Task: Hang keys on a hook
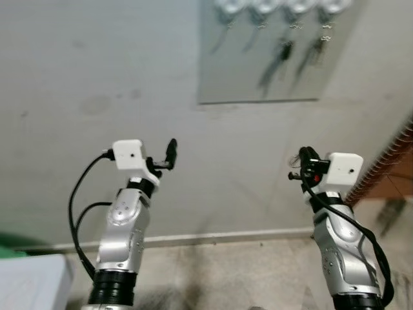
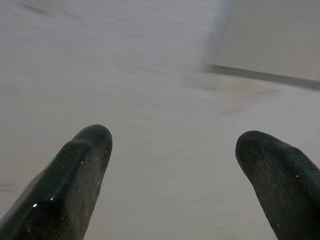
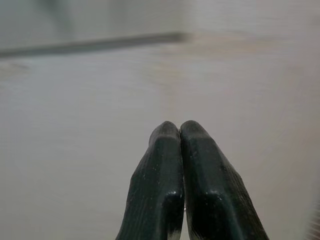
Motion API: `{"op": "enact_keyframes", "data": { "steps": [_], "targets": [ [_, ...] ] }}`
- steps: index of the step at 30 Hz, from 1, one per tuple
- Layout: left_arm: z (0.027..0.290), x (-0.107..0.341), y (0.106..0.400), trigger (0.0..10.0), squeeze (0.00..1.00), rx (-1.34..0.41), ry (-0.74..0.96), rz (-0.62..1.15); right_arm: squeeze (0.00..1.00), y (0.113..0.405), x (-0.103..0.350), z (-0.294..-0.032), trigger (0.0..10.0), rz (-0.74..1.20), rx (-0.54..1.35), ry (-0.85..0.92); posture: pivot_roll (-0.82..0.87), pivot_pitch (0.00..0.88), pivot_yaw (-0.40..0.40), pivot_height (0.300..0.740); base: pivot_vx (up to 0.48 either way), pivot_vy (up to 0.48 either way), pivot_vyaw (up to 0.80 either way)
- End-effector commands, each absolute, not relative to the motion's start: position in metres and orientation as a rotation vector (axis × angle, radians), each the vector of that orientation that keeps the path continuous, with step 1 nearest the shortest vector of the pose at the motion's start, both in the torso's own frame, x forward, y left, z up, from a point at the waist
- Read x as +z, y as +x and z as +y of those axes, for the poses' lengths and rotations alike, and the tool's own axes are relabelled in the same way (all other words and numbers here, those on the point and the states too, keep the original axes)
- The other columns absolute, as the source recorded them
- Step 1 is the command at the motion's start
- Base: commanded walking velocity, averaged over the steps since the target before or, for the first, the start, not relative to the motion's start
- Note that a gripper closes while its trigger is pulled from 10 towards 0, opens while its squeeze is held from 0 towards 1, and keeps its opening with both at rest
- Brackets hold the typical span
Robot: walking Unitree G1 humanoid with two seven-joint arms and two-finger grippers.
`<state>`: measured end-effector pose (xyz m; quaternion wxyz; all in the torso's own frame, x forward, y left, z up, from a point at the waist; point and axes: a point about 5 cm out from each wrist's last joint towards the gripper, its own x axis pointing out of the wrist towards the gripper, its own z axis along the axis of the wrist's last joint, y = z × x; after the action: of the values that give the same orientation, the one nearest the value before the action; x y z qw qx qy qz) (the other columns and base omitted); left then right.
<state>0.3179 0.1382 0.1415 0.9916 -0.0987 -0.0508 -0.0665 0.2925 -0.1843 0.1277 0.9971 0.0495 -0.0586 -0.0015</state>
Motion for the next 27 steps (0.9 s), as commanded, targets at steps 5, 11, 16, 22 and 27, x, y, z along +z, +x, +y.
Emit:
{"op": "enact_keyframes", "data": {
  "steps": [5,11,16,22,27],
  "targets": [
    [0.1372,0.1418,0.3180,10.0,0.00,-0.142,-0.184,-0.094,0.00,0.2922,0.1361,-0.1809,10.0,-0.166,0.014,0.119,-0.06,0.058,0.024,0.721,0.000,0.000,0.00],
    [0.1374,0.1418,0.3188,10.0,0.00,-0.136,-0.188,-0.091,0.00,0.2922,0.1354,-0.1809,10.0,-0.156,0.020,0.106,-0.06,0.057,0.023,0.721,0.000,0.000,0.00],
    [0.1365,0.1423,0.3191,10.0,0.00,-0.149,-0.188,-0.095,0.00,0.2916,0.1342,-0.1796,10.0,-0.152,0.032,0.105,-0.06,0.049,0.026,0.721,0.000,0.000,0.00],
    [0.1360,0.1429,0.3184,10.0,0.00,-0.156,-0.189,-0.102,0.00,0.2905,0.1339,-0.1786,10.0,-0.155,0.037,0.104,-0.07,0.045,0.027,0.721,0.000,0.000,0.00],
    [0.1354,0.1430,0.3184,10.0,0.00,-0.159,-0.194,-0.104,0.00,0.2898,0.1339,-0.1783,10.0,-0.157,0.040,0.100,-0.07,0.042,0.029,0.721,0.285,0.000,0.00]
  ]
}}
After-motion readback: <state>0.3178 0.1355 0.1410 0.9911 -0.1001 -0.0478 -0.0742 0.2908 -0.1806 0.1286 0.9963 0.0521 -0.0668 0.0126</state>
